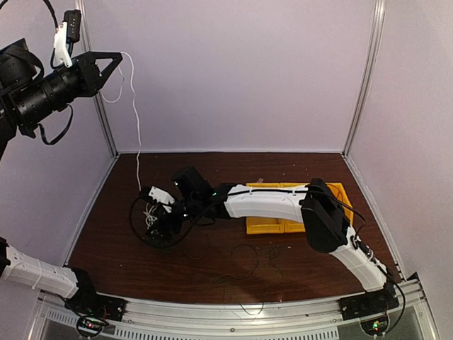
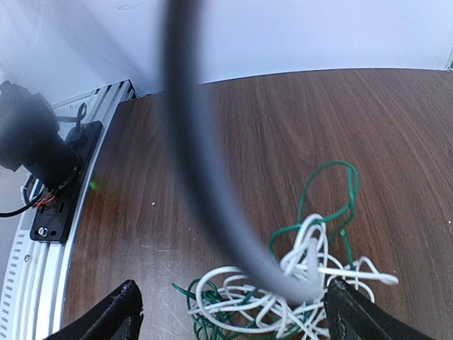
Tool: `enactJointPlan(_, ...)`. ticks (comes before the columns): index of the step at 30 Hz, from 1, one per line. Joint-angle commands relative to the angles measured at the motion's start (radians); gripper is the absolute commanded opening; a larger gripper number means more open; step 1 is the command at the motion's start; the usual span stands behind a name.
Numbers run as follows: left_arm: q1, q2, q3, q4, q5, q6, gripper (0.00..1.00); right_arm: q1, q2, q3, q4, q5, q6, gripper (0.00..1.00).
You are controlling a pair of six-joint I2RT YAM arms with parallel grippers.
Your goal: Untangle the cables
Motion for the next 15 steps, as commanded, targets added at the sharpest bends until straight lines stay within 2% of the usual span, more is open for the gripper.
enactJointPlan(1, -0.003, 0.002, 0.043, 0.028, 0.024, -0.037, 0.0, 0.045, 0.021, 0.042, 0.051, 0.132, 0.068, 0.89)
enactJointPlan(3, -0.003, 0.001, 0.051, 0.027, 0.028, -0.04, 0.0, 0.052, 0.033, 0.057, 0.048, 0.237, 0.098, 0.8)
enactJointPlan(5, -0.003, -0.003, 0.057, 0.026, 0.026, -0.04, 0.0, 0.051, 0.039, 0.06, 0.043, 0.36, 0.143, 0.66)
enactJointPlan(6, -0.003, -0.006, 0.06, 0.026, 0.023, -0.041, 0.0, 0.05, 0.041, 0.054, 0.043, 0.406, 0.15, 0.53)
enactJointPlan(8, -0.003, -0.011, 0.071, 0.026, 0.014, -0.038, 0.0, 0.048, 0.039, 0.035, 0.047, 0.468, 0.148, 0.11)
enactJointPlan(9, -0.003, -0.013, 0.076, 0.026, 0.009, -0.035, 0.0, 0.047, 0.034, 0.018, 0.051, 0.483, 0.145, 0.01)
enactJointPlan(15, -0.003, -0.011, 0.182, -0.007, -0.032, -0.003, 0.0, -0.005, -0.025, -0.163, 0.091, 0.44, 0.128, 0.0)
